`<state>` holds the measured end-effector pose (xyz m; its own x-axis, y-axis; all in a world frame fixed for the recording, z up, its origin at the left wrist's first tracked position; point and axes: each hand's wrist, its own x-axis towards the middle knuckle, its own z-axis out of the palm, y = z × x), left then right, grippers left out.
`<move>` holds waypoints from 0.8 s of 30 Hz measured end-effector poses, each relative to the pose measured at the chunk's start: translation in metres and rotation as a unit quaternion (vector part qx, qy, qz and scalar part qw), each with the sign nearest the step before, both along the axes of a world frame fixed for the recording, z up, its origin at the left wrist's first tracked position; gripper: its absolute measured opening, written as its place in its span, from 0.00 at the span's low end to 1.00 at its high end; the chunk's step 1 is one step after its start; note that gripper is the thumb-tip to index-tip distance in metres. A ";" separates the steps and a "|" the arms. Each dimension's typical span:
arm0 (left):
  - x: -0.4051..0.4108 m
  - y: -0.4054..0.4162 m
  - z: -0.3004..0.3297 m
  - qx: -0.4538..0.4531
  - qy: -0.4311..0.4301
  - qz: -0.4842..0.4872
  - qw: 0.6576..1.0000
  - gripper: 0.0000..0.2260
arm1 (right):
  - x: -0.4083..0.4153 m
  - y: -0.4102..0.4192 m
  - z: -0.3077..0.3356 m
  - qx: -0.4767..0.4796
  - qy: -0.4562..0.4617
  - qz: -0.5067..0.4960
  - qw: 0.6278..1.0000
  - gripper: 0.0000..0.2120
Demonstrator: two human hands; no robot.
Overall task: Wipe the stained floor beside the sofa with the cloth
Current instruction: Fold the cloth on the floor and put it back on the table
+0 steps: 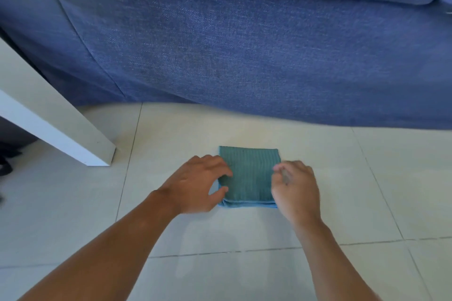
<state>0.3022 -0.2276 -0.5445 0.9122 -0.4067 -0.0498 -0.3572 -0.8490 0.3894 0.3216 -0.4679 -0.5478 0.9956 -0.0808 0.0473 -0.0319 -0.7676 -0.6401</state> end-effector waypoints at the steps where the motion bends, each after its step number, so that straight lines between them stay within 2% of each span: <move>1: -0.002 0.006 -0.004 0.014 -0.018 0.015 1.000 0.20 | 0.006 0.009 -0.004 -0.033 -0.006 0.042 0.999 0.13; 4: -0.006 0.024 -0.015 0.073 -0.055 0.056 0.994 0.27 | 0.017 0.045 -0.021 -0.170 0.092 0.168 0.967 0.31; 6: -0.009 0.034 -0.021 0.107 -0.038 0.092 0.989 0.29 | 0.002 0.063 -0.030 -0.240 0.097 0.204 0.944 0.34; 9: -0.016 0.045 -0.030 0.134 -0.007 0.132 0.982 0.30 | -0.036 0.053 -0.037 -0.248 0.063 0.257 0.932 0.34; 13: -0.023 0.044 -0.027 0.111 -0.037 0.134 0.984 0.28 | -0.020 0.025 -0.033 -0.278 0.099 0.136 0.946 0.35; 16: -0.023 0.029 -0.016 0.077 -0.062 0.110 0.989 0.24 | -0.005 0.045 -0.029 -0.236 0.114 0.186 0.947 0.34; 18: -0.020 0.016 -0.008 0.074 -0.064 0.112 0.989 0.23 | -0.006 0.051 -0.019 -0.108 0.086 0.185 0.973 0.26; 20: -0.014 -0.001 -0.001 0.069 -0.021 0.142 0.987 0.21 | -0.006 0.038 -0.013 0.021 0.037 0.049 0.998 0.16; 22: -0.010 -0.013 0.004 0.047 0.035 0.192 0.980 0.19 | -0.006 0.021 -0.010 0.025 0.029 -0.061 0.997 0.11; 24: -0.009 -0.022 0.005 0.013 0.066 0.234 0.970 0.19 | -0.008 0.011 -0.010 0.001 0.084 -0.074 0.994 0.09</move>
